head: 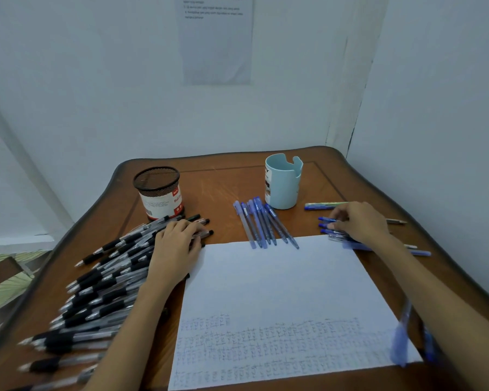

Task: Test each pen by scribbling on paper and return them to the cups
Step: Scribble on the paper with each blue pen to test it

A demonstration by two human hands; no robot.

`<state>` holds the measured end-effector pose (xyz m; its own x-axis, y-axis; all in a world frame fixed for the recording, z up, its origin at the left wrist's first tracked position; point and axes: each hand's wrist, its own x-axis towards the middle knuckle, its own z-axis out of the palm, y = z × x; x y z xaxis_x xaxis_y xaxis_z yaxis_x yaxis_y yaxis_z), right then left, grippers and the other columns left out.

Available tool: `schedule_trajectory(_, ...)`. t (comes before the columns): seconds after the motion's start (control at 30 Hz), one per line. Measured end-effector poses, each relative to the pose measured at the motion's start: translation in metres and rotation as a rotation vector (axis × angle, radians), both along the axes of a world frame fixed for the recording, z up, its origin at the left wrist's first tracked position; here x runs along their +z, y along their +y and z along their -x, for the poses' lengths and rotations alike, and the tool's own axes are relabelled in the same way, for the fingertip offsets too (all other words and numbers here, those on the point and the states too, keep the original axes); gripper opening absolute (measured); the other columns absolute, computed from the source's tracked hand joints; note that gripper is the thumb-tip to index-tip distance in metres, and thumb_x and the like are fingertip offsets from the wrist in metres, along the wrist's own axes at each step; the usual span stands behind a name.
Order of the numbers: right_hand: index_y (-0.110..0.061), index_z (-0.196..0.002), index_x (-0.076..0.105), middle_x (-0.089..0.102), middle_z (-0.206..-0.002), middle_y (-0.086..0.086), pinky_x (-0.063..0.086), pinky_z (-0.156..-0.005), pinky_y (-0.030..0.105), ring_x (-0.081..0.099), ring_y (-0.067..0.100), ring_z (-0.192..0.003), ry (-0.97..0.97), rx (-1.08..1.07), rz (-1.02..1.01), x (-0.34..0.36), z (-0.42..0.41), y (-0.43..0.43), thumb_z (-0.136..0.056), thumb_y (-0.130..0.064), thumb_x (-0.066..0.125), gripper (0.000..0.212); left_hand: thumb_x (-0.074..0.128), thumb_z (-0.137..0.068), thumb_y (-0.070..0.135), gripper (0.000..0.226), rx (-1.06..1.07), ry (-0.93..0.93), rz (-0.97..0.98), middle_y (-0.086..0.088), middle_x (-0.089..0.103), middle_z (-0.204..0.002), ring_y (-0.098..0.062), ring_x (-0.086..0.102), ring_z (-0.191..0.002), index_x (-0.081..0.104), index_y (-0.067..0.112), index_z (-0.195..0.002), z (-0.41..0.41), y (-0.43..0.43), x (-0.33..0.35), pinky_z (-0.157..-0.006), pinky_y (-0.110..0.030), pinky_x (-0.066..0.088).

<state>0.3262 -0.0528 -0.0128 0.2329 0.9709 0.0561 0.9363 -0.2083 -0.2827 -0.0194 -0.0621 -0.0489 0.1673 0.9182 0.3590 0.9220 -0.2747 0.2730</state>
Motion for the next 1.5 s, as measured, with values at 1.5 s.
schedule_trajectory(1.5,-0.009,-0.055,0.056,0.033,-0.041,0.001,0.046,-0.047,0.027,0.037,0.012,-0.039,1.682,0.341,0.044,0.012,0.151,-0.094,-0.092,-0.040,0.032,0.054,0.042,-0.098,0.022,0.027,0.020,0.031,0.027,0.003,0.053,-0.123,-0.017,0.038,-0.121,0.056,0.024,-0.121,-0.001,0.001,0.001,-0.096,-0.032,0.027)
